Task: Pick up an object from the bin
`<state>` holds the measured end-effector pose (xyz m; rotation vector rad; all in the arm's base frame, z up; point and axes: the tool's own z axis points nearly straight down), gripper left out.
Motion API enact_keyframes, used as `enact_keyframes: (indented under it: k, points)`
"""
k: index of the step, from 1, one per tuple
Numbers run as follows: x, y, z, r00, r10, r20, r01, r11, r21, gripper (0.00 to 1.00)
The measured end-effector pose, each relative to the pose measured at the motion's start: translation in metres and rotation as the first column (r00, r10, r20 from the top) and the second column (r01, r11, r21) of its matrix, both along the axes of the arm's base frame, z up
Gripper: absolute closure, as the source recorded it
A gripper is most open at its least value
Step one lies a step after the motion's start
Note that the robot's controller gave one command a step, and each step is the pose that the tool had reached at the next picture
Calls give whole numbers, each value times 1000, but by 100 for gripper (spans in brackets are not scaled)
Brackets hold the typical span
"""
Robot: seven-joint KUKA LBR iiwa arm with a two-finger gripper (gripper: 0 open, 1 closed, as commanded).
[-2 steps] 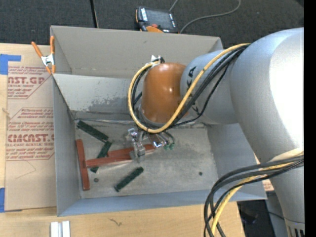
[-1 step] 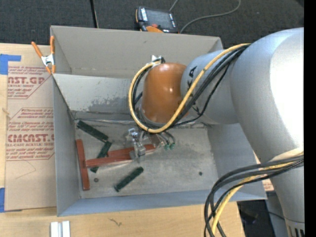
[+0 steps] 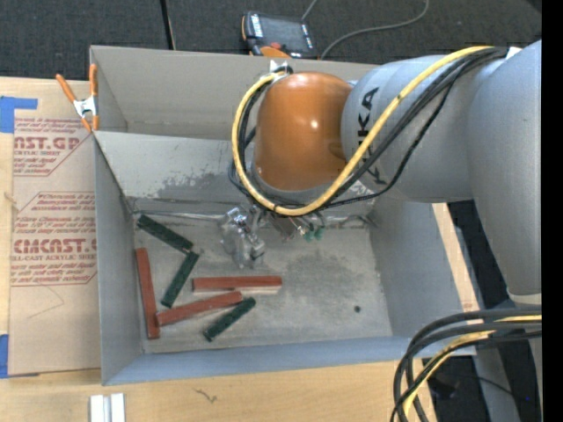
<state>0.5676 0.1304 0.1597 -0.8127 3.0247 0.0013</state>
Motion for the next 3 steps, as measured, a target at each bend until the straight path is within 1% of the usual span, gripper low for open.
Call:
enact_keyframes:
  k: [1, 2, 3]
  points:
    - [-2, -1, -4, 1000, -2, -6, 2, 1000, -1, 0]
    - [-46, 11, -93, 981, 192, -15, -192, 981, -2, 0]
    - [-44, 12, -90, 982, 191, -9, -191, 982, -2, 100]
